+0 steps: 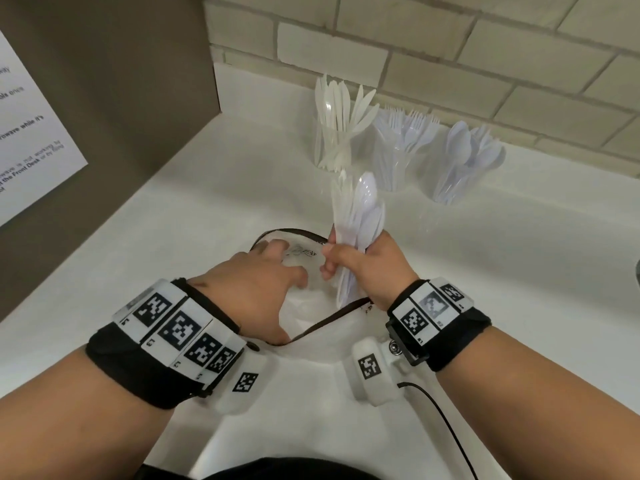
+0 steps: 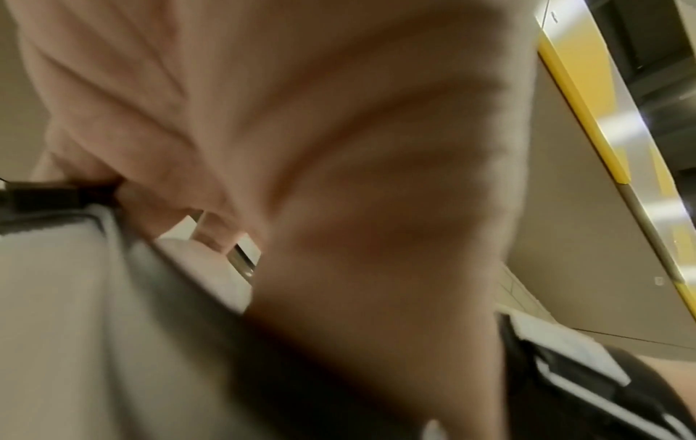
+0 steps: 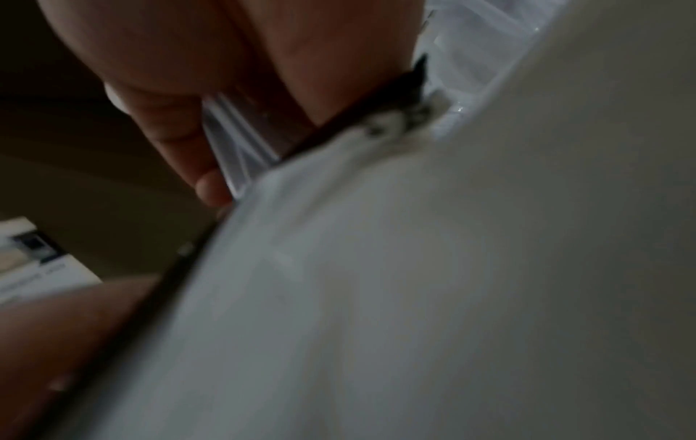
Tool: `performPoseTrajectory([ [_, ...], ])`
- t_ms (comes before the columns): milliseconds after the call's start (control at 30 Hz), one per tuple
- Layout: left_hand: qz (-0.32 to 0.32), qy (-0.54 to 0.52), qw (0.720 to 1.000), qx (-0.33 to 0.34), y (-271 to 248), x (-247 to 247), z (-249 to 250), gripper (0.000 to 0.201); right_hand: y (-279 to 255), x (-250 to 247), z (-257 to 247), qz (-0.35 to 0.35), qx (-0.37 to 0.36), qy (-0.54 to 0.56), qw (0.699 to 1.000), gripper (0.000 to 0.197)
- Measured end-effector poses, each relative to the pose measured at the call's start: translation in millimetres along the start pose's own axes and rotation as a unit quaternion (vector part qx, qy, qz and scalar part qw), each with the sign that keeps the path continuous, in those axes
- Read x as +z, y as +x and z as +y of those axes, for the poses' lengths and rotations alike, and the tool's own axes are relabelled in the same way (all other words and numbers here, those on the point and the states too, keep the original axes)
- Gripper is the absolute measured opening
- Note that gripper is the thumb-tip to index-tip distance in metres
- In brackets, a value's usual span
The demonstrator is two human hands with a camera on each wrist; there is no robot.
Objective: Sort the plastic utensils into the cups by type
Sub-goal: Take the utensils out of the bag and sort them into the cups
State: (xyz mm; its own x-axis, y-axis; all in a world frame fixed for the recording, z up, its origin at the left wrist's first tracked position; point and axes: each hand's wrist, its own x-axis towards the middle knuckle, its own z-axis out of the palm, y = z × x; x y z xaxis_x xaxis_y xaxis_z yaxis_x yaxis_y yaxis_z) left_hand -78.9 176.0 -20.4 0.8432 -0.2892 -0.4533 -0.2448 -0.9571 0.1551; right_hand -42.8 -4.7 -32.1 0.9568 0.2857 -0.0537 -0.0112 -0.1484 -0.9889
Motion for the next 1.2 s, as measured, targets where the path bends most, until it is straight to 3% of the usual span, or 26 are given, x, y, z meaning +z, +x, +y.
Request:
performPoseTrajectory([
  [133,0.001,-0.007,0.996,-0.087,-1,-14,-20,0.065,4,-1,-26,0.036,-0.028,0.099,0.994,0.013],
  [267,0.017,0.029,0.981,-0.192,-4,-31,-48,0.044,8,-5,-41,0.045,-0.047,0.128,0.990,0.013],
  [433,0.030,0.034,0.951,-0.305,-13,-45,-80,0.025,10,-1,-33,0.055,-0.004,0.132,0.990,0.011],
  [533,0.101,0.033,0.935,-0.339,-19,-58,-84,0.018,11,4,-27,0.054,0.028,0.134,0.989,0.020],
  [600,0.213,-0.018,0.935,-0.283,-24,-65,-76,0.018,11,7,-26,0.046,0.034,0.137,0.989,0.023],
  [667,0.329,-0.161,0.922,-0.123,-28,-69,-56,0.014,10,9,-28,0.030,0.040,0.139,0.989,0.024],
  [700,0.354,-0.247,0.901,-0.036,-28,-71,-43,0.016,9,10,-30,0.017,0.041,0.141,0.989,0.024],
  [767,0.341,-0.384,0.854,0.089,-24,-77,-18,0.034,8,12,-32,-0.015,0.042,0.140,0.989,0.022],
  [833,0.313,-0.445,0.824,0.158,-13,-82,0,0.043,5,15,-34,-0.047,0.042,0.140,0.988,0.018],
  [933,0.280,-0.504,0.795,0.189,4,-84,20,0.029,1,18,-35,-0.087,0.038,0.122,0.988,0.010],
  [1033,0.266,-0.471,0.823,0.177,16,-79,35,0.028,1,17,-36,-0.095,0.047,0.114,0.988,0.011],
  [1067,0.266,-0.482,0.814,0.186,21,-75,35,0.027,1,15,-38,-0.089,0.051,0.119,0.987,0.010],
  [1100,0.257,-0.522,0.790,0.193,22,-72,34,0.038,1,13,-40,-0.083,0.053,0.127,0.987,0.009],
  [1167,0.214,-0.635,0.720,0.180,24,-67,31,0.085,1,8,-44,-0.081,0.047,0.133,0.987,0.012],
  [1200,0.177,-0.667,0.702,0.178,25,-64,29,0.104,1,7,-45,-0.089,0.039,0.125,0.987,0.009],
])
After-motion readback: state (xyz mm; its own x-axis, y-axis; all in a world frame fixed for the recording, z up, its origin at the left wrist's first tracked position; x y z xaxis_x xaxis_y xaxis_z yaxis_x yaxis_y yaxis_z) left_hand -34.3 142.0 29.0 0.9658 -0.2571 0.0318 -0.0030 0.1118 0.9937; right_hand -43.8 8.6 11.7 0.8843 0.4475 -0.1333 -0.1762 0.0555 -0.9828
